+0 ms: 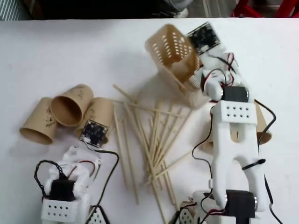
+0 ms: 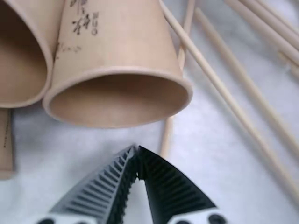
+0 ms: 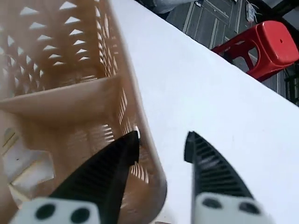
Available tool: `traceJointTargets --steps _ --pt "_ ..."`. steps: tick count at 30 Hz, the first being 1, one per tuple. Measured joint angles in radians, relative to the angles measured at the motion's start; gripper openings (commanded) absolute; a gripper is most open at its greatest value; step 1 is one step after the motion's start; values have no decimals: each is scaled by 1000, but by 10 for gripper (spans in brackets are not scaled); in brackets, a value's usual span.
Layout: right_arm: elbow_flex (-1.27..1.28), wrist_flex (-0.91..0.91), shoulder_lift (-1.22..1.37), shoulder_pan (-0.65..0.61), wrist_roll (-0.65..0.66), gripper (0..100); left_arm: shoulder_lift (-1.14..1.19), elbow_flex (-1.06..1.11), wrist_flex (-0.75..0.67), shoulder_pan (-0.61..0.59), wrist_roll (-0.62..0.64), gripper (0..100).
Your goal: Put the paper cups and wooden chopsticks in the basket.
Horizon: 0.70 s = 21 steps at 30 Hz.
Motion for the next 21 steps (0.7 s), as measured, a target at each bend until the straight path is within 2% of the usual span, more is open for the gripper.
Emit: traceJointTargets --steps 4,11,15,21 --pt "-91 61 3 8 -81 259 0 0 0 0 0 24" --pt "-288 258 3 -12 -95 259 0 0 0 0 0 24" --pt "-351 330 5 -64 -95 259 0 0 0 0 0 24" --pt "-365 344 11 -167 -95 259 0 0 0 0 0 24"
